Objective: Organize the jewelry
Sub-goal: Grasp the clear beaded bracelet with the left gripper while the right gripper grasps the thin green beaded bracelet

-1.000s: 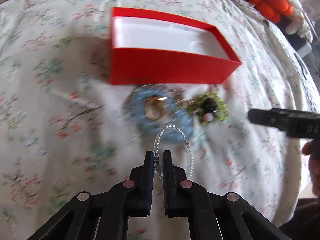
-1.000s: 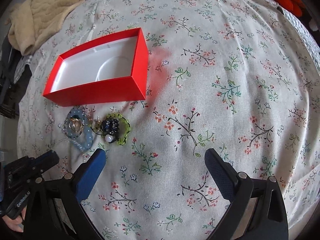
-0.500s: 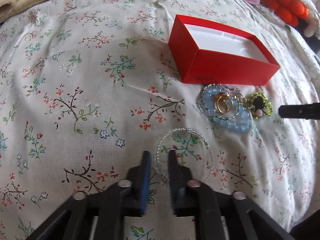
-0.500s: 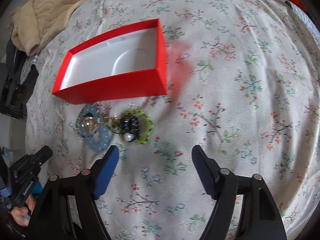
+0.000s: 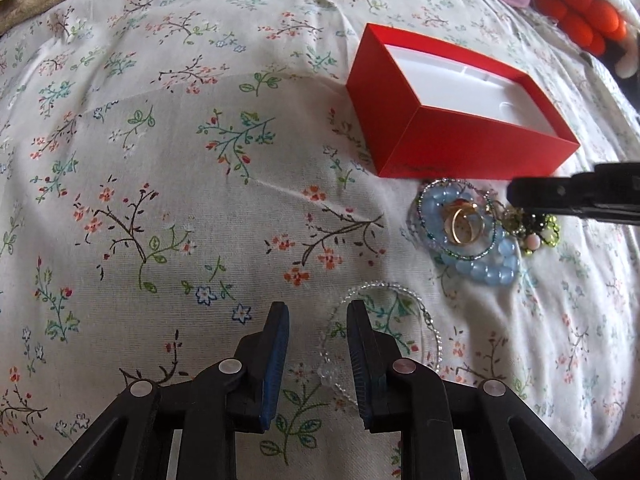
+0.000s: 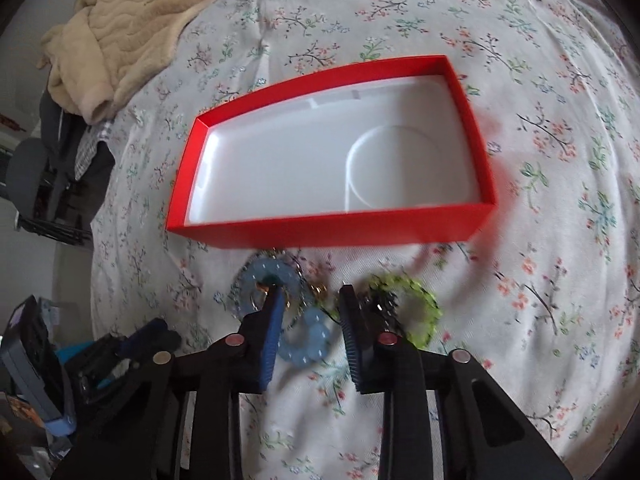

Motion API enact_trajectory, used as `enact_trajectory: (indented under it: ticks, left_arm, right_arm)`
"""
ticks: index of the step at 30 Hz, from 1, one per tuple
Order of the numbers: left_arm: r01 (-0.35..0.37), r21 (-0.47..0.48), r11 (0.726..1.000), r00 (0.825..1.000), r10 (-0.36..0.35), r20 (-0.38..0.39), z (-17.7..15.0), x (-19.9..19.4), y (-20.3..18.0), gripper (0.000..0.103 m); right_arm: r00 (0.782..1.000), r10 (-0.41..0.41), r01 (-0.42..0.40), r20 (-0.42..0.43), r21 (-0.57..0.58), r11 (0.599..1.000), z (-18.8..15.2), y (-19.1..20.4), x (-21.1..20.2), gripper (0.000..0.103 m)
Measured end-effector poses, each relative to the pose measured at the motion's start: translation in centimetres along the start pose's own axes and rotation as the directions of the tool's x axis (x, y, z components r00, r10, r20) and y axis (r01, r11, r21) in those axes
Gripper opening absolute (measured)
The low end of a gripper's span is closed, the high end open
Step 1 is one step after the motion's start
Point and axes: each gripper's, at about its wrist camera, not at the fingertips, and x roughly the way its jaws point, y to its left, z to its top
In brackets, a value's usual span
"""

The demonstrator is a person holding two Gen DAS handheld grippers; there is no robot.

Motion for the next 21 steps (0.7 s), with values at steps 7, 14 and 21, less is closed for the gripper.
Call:
enact_trajectory:
  ticks: [7, 14, 21]
  left_arm:
    - [0.003, 0.011, 1.000, 1.000, -0.003, -0.002, -0.1, 0.3, -0.1, 0.025]
    - [-0.014, 0.056, 0.998, 1.000, 0.014, -0.007, 0.1, 0.7, -0.7, 0.003]
    - [0.018, 0.050, 0.999, 0.999, -0.016, -0.030, -0.6, -0.3, -0.7, 0.001]
  right_arm:
    - [1.000, -0.017, 0.017, 0.003, -0.014, 1.000, 1.0, 0.4, 1.8, 0.016]
    - [1.000, -0.015, 0.016, 0.006, -0.066, 0.998, 1.1, 1.4, 2.4, 0.005]
    - [1.000, 0.005, -0.001, 0.031, -0.125, 0.992, -0.6, 2.4, -1.3, 0.004]
